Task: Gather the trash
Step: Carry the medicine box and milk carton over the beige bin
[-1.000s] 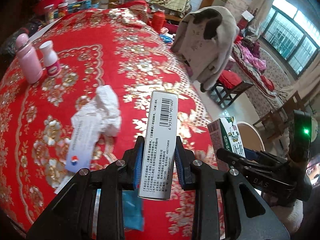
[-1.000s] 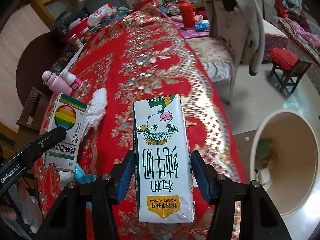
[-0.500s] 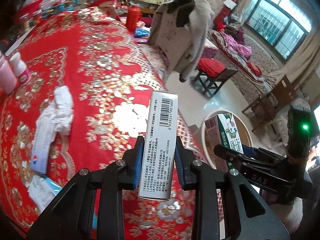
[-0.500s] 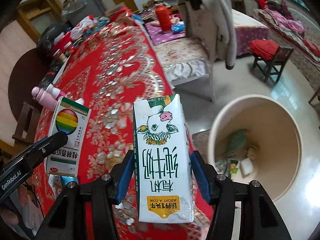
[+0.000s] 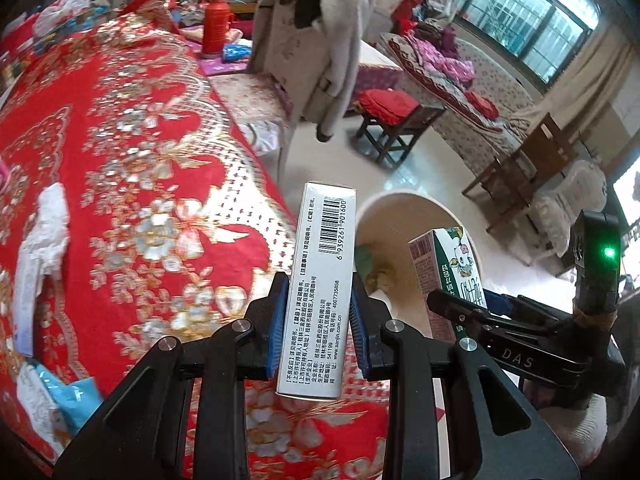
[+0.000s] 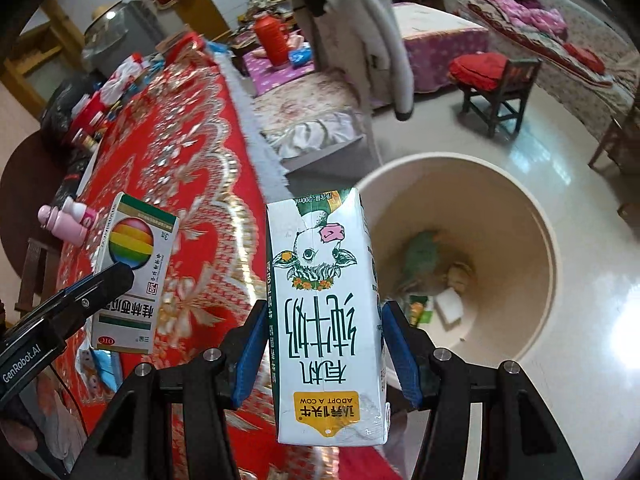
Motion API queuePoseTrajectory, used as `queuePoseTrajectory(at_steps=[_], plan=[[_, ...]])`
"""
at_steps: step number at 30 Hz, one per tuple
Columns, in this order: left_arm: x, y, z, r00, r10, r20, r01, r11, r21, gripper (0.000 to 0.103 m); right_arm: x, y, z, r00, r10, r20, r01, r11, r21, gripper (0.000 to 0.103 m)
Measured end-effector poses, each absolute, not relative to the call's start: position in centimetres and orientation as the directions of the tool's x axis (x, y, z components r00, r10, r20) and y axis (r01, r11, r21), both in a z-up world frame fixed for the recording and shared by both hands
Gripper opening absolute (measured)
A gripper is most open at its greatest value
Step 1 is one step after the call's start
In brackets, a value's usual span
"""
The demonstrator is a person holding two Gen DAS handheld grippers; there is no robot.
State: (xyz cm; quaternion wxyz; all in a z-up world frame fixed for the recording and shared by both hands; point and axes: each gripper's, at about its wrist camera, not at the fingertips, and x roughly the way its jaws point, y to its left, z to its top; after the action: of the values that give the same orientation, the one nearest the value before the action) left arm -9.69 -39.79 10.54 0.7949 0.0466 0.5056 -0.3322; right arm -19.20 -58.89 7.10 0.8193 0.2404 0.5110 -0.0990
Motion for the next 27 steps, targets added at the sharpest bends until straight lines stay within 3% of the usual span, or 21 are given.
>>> queuePoseTrajectory(at_steps=[27], plan=[[-10.4, -49.4, 6.2, 0.162, -0.476, -0.864, 0.628, 0.725, -0.281, 0.026, -22.3, -66.3, 4.5, 0.405, 0.05, -0.913, 0.517, 0.81, 0.275, 0.055]])
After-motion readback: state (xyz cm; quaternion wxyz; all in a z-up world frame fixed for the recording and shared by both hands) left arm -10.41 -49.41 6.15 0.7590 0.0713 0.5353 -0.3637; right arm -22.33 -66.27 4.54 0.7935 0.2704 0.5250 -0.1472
